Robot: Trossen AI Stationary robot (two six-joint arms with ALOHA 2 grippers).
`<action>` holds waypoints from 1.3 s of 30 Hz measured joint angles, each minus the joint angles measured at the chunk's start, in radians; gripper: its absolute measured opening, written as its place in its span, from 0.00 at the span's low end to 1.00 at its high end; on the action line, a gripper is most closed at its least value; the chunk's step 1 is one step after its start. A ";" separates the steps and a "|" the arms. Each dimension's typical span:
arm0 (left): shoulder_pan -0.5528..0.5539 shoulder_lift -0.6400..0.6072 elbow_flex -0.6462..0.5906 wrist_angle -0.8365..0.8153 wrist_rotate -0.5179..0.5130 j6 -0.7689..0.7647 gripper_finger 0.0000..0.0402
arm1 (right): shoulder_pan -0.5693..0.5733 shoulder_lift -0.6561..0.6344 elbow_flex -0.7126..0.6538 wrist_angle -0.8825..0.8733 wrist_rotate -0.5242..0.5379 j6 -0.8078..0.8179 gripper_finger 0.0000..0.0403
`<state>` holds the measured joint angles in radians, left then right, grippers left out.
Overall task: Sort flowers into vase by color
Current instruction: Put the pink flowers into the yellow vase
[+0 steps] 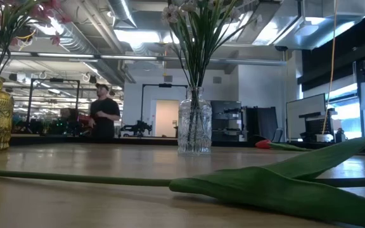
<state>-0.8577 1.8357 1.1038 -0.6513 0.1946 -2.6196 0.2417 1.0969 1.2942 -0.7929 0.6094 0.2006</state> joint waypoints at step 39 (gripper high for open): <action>0.332 -0.043 -0.041 -0.150 -0.024 -0.166 0.41 | 0.000 0.000 0.001 -0.056 -0.042 0.052 0.81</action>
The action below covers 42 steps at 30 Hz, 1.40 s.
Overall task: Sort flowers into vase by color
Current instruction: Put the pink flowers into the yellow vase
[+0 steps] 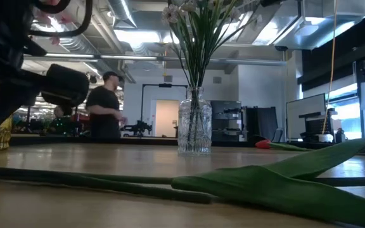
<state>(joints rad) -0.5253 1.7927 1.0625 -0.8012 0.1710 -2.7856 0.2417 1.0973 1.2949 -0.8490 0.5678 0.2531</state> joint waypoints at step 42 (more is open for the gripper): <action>-0.109 -0.022 -0.058 0.108 0.025 0.131 0.41 | 0.000 0.000 0.000 -0.135 -0.176 -0.066 0.81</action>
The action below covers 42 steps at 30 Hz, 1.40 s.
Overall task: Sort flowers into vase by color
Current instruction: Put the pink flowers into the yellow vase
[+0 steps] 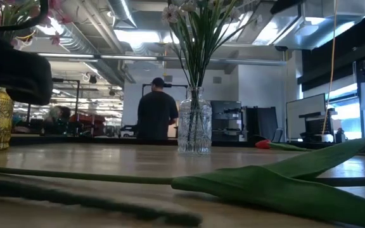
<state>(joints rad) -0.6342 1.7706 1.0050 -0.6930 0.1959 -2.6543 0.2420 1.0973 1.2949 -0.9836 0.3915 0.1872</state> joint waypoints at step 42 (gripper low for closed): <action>-0.051 0.000 0.010 -0.035 -0.139 0.149 0.03 | 0.000 0.000 0.000 -0.011 -0.029 0.002 0.81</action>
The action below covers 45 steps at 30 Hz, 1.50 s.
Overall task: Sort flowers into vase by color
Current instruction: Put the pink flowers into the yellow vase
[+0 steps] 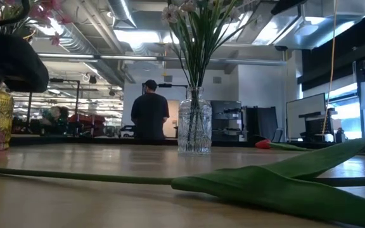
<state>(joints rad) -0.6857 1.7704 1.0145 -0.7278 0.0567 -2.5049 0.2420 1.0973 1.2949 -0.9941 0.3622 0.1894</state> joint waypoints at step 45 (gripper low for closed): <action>-0.039 -0.538 0.660 -0.843 -1.080 1.604 0.00 | 0.000 0.000 0.000 0.192 0.064 -0.159 0.81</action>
<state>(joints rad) -0.7244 1.2326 1.6746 -1.5706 -1.0230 -0.9004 0.2420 1.0969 1.2949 -0.8017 0.4264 0.0309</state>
